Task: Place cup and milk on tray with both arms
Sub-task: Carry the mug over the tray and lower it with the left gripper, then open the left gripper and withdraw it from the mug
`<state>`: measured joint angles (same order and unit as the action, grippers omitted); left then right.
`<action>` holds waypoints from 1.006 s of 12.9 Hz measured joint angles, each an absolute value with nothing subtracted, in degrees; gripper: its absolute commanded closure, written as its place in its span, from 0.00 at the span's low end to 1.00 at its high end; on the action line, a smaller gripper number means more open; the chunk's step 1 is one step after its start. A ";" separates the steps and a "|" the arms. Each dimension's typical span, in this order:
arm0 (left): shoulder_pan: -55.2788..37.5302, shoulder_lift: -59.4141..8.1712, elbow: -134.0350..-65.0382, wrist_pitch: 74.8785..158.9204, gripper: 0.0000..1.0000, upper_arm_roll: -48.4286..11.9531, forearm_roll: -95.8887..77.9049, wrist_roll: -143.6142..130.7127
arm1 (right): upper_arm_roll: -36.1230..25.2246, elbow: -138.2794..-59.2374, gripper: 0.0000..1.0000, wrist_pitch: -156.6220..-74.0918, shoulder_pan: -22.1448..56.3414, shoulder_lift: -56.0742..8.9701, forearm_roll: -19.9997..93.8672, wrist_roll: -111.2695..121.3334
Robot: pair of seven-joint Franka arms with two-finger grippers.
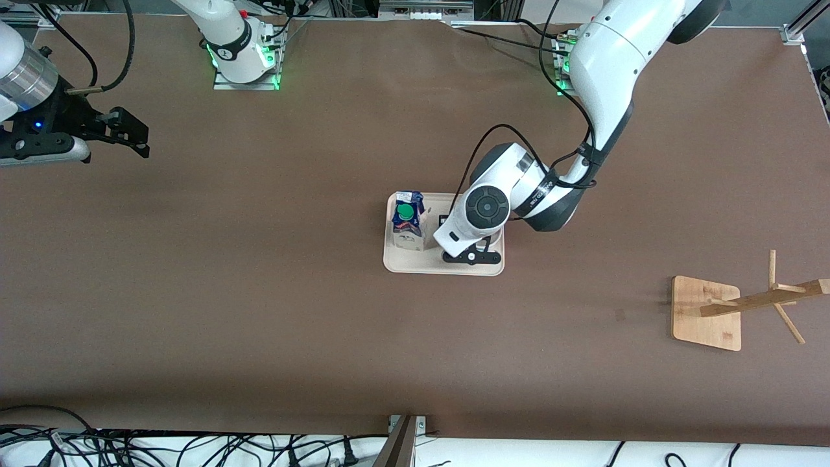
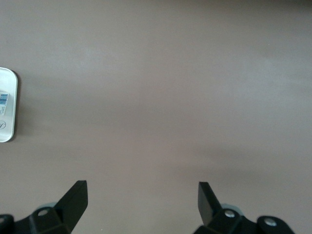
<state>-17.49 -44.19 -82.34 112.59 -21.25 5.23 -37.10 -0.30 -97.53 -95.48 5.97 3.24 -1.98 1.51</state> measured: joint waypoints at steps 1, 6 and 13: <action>-17.45 -44.17 -81.97 112.59 0.00 -21.15 5.23 -37.16 | -0.30 -97.53 0.00 -95.48 5.97 3.24 -1.98 1.51; -15.16 -38.52 -79.43 111.51 0.00 -19.10 5.27 -37.28 | -0.29 -97.51 0.00 -95.48 5.98 3.22 -1.98 1.51; -7.23 -30.25 -79.18 100.72 0.00 -18.15 7.30 -18.67 | -0.19 -97.48 0.00 -95.45 5.99 3.22 -1.98 1.51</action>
